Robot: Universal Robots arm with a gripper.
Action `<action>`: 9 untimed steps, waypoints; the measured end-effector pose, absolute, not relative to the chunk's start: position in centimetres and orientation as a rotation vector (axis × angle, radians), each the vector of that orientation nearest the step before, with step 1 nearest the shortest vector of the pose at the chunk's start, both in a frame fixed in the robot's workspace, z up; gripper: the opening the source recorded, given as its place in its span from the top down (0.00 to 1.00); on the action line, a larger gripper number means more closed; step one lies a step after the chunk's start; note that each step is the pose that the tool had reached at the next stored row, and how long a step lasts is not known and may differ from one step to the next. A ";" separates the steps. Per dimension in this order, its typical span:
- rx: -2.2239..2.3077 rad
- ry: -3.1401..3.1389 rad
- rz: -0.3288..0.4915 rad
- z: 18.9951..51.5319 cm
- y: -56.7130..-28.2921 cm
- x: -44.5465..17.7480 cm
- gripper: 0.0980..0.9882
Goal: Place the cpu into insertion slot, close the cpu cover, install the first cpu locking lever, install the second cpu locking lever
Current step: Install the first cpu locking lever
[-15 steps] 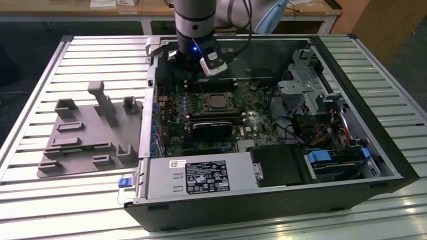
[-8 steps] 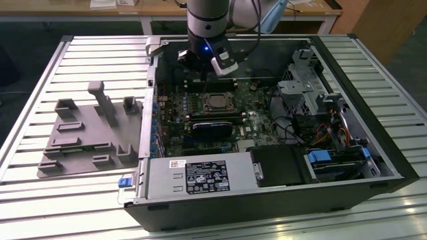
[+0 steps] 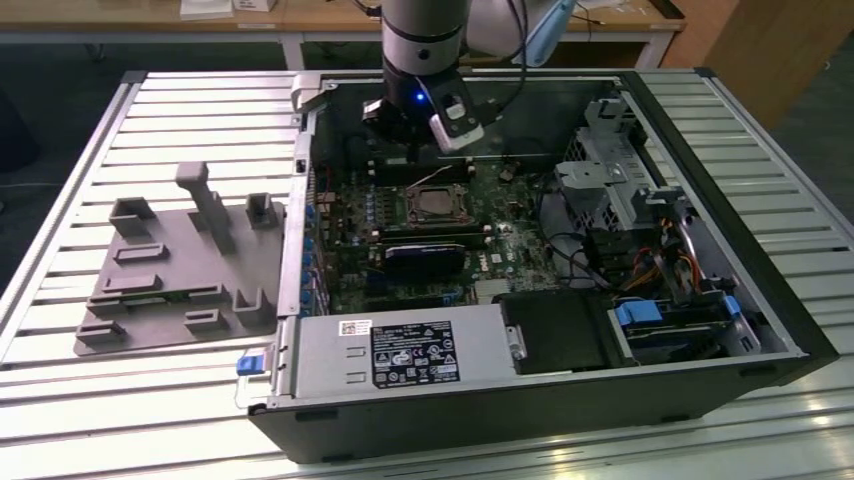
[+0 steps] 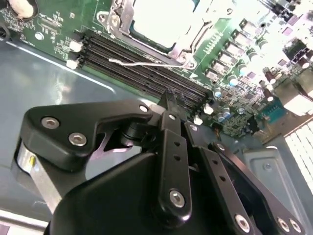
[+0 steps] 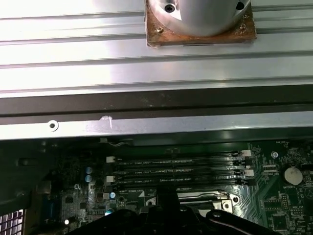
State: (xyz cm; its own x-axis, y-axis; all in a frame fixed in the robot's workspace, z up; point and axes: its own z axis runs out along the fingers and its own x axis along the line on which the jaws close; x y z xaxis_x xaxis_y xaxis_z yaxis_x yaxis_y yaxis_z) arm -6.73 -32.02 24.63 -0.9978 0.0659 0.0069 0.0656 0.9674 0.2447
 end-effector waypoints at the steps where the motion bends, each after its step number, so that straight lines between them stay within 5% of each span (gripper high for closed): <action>1: 0.102 3.104 0.380 24.6 -32.0 -6.8 1.00; 9: 0.085 3.012 0.317 24.4 -32.0 -7.1 1.00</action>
State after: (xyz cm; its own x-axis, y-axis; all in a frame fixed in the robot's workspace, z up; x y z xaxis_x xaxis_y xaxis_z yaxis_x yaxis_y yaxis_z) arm -7.06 -32.02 24.44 -0.9922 0.0674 -0.1050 0.0441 0.9765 0.2107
